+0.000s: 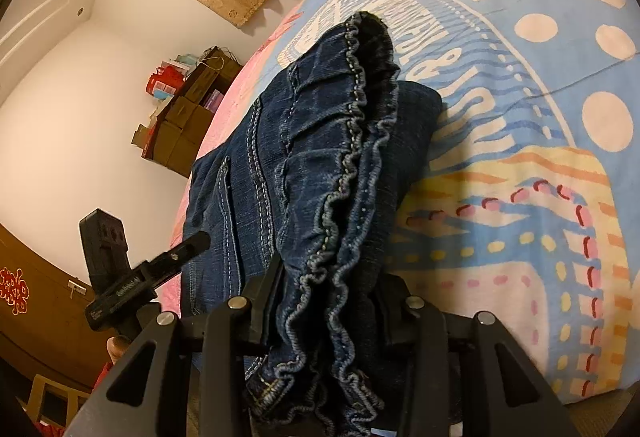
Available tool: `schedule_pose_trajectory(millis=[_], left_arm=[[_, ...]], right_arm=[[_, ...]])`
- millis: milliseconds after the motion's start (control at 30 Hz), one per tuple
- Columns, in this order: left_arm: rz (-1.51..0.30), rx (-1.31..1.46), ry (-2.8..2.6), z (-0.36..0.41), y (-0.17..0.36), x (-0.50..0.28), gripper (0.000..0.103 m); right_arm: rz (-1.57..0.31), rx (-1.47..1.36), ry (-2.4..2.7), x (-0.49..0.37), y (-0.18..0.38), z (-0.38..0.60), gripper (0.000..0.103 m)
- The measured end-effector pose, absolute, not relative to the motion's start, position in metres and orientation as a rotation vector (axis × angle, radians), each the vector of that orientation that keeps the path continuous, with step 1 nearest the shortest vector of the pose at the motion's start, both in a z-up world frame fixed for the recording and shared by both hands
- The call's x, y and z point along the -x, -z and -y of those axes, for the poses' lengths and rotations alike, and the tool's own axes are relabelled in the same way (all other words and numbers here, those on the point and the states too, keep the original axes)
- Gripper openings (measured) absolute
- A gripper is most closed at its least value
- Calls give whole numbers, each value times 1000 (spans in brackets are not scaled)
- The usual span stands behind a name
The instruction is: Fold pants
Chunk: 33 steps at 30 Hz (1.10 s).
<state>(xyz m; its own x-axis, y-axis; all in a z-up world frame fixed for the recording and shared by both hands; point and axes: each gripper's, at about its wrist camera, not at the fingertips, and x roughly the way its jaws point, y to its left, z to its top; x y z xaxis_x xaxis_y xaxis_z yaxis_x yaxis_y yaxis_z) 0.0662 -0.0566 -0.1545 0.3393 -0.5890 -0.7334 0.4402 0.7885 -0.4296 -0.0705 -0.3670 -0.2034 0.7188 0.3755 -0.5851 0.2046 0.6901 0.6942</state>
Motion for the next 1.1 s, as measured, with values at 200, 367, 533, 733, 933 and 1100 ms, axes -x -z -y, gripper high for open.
schedule_pose_trajectory(millis=[200, 367, 533, 733, 933, 1100], left_arm=[[-1015, 328, 704, 30, 153, -69, 22], [-977, 187, 668, 49, 145, -59, 21], [-931, 212, 669, 44, 138, -52, 18], [-891, 294, 676, 35, 129, -56, 17], [-821, 353, 631, 3, 104, -70, 16], [-694, 377, 541, -40, 58, -111, 16]], right_arm=[[-783, -751, -77, 70, 198, 358, 39], [-774, -719, -60, 72, 194, 355, 38], [-760, -669, -52, 74, 184, 347, 34], [-727, -672, -75, 74, 159, 341, 33], [-680, -592, -171, 40, 114, 318, 33], [-635, -552, -298, -33, 75, 291, 33]])
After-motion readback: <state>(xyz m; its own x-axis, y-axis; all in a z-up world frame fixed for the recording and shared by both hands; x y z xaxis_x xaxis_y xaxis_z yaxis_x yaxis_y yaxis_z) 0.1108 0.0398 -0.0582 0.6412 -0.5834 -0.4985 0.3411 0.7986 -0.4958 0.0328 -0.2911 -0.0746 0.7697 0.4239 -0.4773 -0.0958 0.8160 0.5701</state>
